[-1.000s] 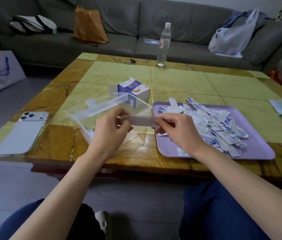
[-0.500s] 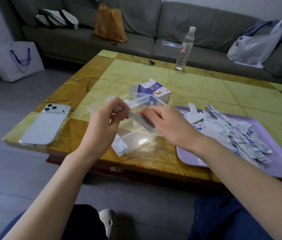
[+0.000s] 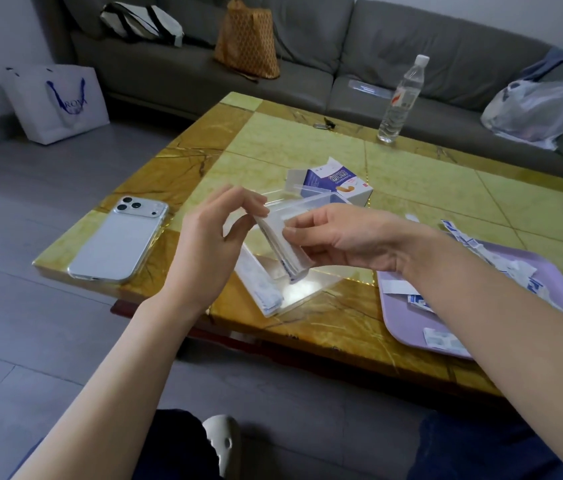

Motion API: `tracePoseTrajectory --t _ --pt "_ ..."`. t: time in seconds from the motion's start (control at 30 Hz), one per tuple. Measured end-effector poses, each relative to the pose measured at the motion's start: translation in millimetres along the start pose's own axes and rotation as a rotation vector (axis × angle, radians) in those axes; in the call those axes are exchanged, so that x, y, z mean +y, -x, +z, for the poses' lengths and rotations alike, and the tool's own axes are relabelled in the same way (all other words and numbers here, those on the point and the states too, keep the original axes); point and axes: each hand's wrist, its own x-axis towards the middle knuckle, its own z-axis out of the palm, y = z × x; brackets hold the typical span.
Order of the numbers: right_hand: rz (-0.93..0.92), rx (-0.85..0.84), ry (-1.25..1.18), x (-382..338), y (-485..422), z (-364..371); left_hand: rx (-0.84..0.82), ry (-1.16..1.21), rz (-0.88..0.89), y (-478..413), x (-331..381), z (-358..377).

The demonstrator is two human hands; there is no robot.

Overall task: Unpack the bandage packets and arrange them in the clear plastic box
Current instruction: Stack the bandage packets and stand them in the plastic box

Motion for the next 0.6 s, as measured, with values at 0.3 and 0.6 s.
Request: tracePoseTrajectory --t 0.3,0.6 --pt "0.123 0.333 0.369 10 -31 -17 -0.268 -0.326 -0.381 14 -21 -3" --pt "0.250 0.323 0.763 13 -73 17 -0.333 -0.371 -0.391 16 -22 -1"
